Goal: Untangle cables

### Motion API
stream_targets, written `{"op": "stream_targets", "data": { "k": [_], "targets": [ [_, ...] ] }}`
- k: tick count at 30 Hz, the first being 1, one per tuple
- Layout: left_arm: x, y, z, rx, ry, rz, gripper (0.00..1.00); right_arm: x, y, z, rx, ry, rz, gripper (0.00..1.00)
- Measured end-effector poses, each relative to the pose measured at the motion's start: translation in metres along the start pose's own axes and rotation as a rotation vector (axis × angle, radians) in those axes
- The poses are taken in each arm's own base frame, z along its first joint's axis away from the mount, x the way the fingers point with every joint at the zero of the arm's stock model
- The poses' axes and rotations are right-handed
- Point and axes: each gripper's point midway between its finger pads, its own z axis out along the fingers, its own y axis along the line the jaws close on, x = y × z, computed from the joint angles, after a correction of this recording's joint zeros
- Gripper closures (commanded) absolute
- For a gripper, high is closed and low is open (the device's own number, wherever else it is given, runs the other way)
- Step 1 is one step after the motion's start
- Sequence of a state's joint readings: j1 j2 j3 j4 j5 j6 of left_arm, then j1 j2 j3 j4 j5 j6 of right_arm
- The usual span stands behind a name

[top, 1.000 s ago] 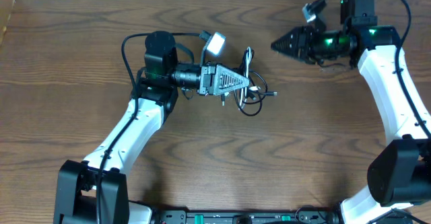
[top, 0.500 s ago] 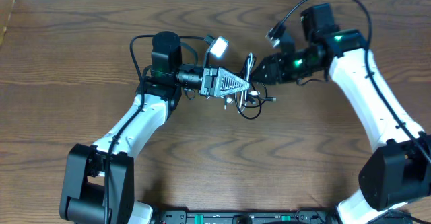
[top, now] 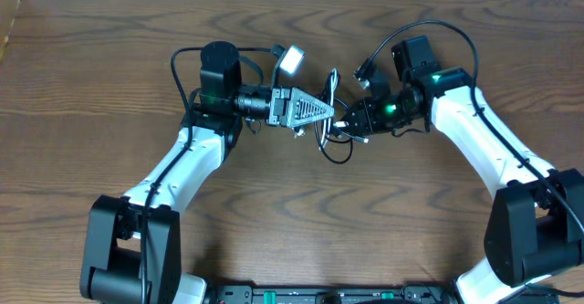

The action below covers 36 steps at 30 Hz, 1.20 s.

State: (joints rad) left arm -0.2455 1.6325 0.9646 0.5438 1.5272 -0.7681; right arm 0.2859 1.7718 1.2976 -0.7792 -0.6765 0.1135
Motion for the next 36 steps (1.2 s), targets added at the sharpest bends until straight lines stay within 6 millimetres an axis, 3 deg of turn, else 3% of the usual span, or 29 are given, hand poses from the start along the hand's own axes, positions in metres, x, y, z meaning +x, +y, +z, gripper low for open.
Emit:
{"op": "stream_targets", "data": {
  "k": [3, 7, 11, 18, 22, 26, 29, 32, 36],
  "targets": [
    [-0.007, -0.005, -0.001, 0.000, -0.018, 0.050, 0.93, 0.002, -0.013, 0.001, 0.072, 0.000, 0.083, 0.78],
    [-0.024, -0.018, -0.016, -0.006, -0.069, 0.135, 0.93, 0.024, -0.062, -0.008, 0.347, 0.028, 0.274, 0.78],
    [-0.037, -0.020, -0.039, -0.032, -0.130, 0.113, 0.93, 0.039, -0.095, -0.023, 0.522, 0.036, 0.363, 0.77],
    [-0.041, -0.018, -0.049, -0.041, -0.153, 0.045, 0.92, 0.040, -0.113, -0.036, 0.616, 0.016, 0.385, 0.75],
    [-0.041, -0.018, -0.049, -0.040, -0.153, 0.035, 0.93, 0.044, -0.114, -0.037, 0.627, 0.039, 0.372, 0.73],
    [-0.041, -0.018, -0.049, -0.041, -0.153, 0.035, 0.93, 0.044, -0.102, -0.030, 0.540, 0.076, 0.299, 0.67],
    [-0.042, -0.017, -0.049, -0.042, -0.161, 0.020, 0.92, 0.037, -0.082, -0.028, 0.429, 0.092, 0.225, 0.65],
    [-0.046, -0.016, -0.050, -0.046, -0.188, -0.030, 0.93, 0.017, -0.055, -0.033, 0.303, 0.064, 0.132, 0.65],
    [-0.052, -0.014, -0.051, -0.049, -0.224, -0.103, 0.92, -0.012, -0.017, -0.053, 0.174, -0.015, 0.005, 0.61]
  ]
}}
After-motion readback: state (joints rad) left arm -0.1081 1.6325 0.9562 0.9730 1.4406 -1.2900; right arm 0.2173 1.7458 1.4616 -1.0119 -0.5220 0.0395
